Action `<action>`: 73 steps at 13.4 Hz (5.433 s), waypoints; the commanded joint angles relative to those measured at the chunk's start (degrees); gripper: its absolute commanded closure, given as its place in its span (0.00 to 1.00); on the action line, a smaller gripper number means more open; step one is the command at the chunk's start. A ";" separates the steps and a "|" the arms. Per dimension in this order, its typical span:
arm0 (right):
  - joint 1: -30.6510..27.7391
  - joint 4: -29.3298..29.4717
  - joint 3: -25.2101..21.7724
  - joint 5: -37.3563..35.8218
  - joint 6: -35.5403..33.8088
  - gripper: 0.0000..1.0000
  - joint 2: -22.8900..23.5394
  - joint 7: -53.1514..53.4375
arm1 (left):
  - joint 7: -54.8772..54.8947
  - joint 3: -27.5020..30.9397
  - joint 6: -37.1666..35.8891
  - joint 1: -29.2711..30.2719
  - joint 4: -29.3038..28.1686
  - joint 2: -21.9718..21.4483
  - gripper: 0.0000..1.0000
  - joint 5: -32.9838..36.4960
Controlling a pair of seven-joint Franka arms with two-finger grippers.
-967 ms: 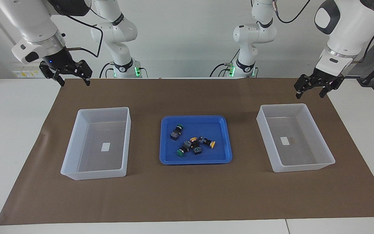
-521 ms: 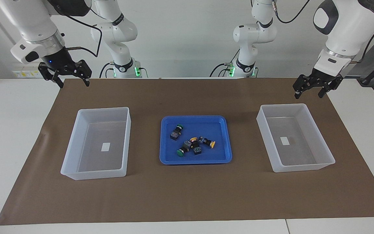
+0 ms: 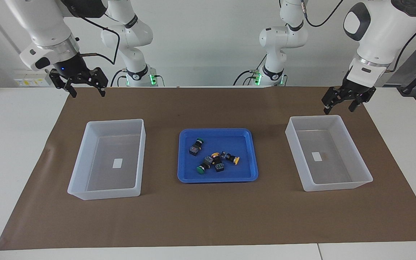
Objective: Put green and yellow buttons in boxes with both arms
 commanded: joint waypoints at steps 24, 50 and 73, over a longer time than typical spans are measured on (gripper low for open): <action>24.35 -20.07 0.91 5.75 46.64 0.00 18.31 36.90 | -68.08 0.37 29.12 -29.26 -4.05 25.95 0.22 -0.57; 28.31 -21.13 0.83 8.22 52.46 1.00 23.23 47.97 | -2.66 0.63 16.39 -2.84 -5.64 10.74 1.00 2.34; -0.96 -18.67 0.21 4.18 46.03 1.00 18.47 -2.56 | 20.08 0.89 37.92 5.79 -8.46 23.14 0.00 1.89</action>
